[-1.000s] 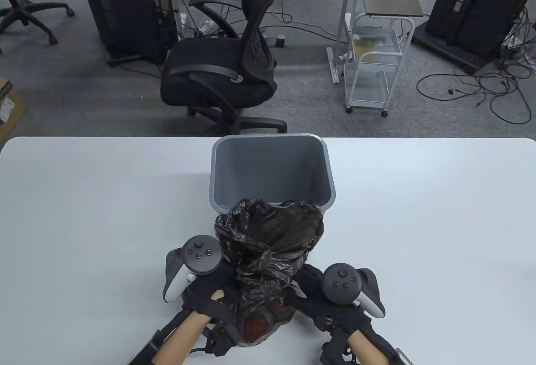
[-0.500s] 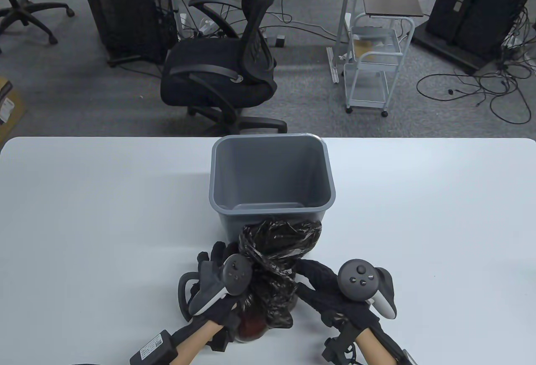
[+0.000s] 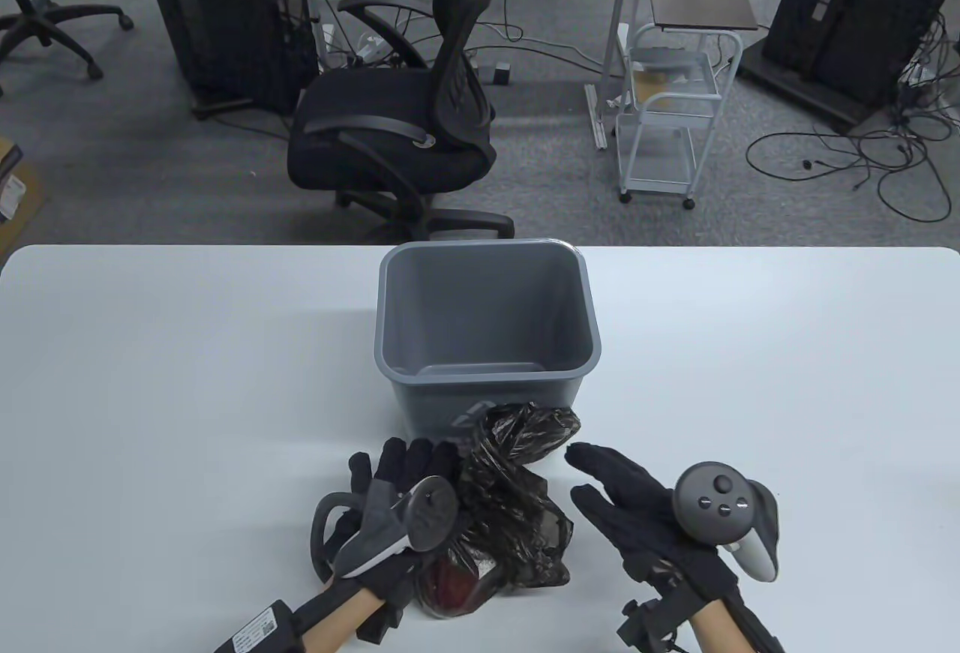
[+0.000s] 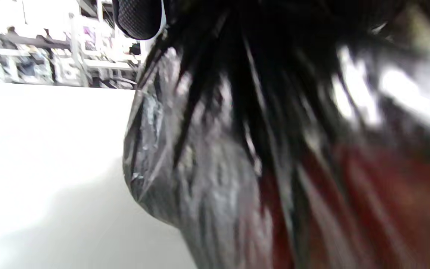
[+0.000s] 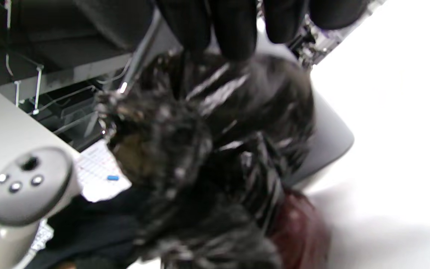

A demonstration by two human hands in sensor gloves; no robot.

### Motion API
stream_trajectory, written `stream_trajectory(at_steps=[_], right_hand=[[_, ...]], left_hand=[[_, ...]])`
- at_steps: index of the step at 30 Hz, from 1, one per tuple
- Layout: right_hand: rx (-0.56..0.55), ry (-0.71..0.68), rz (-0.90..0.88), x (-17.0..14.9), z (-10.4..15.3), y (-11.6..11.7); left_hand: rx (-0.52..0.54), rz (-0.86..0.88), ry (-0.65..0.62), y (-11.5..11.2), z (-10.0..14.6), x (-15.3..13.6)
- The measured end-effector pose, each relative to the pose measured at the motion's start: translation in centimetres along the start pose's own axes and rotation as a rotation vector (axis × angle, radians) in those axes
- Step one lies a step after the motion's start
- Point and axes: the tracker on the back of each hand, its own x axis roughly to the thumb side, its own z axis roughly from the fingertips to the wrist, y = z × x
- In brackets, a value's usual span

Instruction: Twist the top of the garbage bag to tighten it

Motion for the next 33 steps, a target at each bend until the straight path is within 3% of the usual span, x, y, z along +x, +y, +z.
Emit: stream_trajectory(at_steps=[7,12,18,23,33], right_hand=[[-0.100,-0.015,0.124,-0.4,4.0,-3.0],[-0.300,-0.089,0.374,-2.2,4.0,-1.1],[-0.248,-0.074,0.671,-3.5,3.5,1.8],[-0.176,-0.025,0.715,-4.4,3.0,2.5],[-0.173,-0.054,0.740,-4.0,3.3,3.1]], left_hand=[[0.201,-0.008,0.030,3.1,6.8,-4.2],[0.366,0.026,0.090,1.6,8.6,-6.8],[0.238,-0.037,0.122,-1.0,7.0,-7.3],[0.180,-0.079,0.112,-1.8,6.4,-6.8],[0.173,-0.043,0.117,-1.8,6.3,-7.2]])
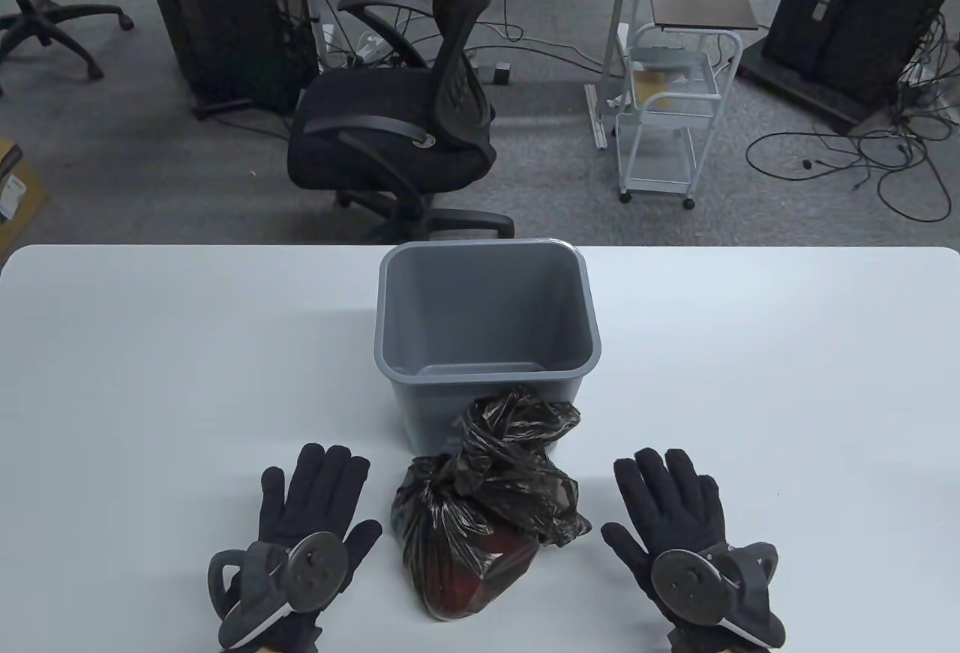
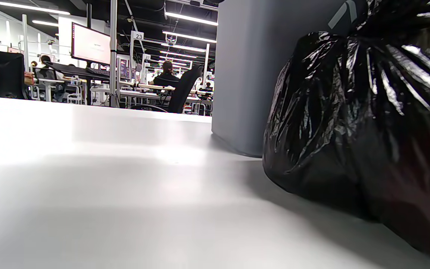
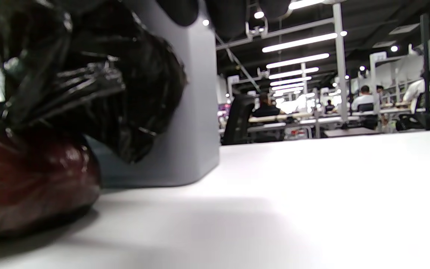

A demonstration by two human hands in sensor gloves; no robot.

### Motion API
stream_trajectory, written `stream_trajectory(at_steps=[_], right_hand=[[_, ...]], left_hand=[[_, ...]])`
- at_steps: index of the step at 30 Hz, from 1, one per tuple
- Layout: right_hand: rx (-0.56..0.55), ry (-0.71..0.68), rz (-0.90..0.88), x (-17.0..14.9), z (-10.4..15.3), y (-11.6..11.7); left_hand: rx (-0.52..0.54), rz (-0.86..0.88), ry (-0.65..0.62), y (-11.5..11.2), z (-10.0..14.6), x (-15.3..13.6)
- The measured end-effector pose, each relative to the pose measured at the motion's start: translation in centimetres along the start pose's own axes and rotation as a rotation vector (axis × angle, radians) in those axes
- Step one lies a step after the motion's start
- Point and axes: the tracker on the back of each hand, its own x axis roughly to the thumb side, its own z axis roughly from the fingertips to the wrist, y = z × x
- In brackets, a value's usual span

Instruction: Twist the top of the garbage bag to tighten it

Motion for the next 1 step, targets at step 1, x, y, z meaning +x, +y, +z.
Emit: stream_trajectory(at_steps=[1], right_hand=[[0.000,0.001,0.002,0.00,0.00,0.00]], left_hand=[[-0.001,-0.001,-0.001,-0.02,0.00,0.03]])
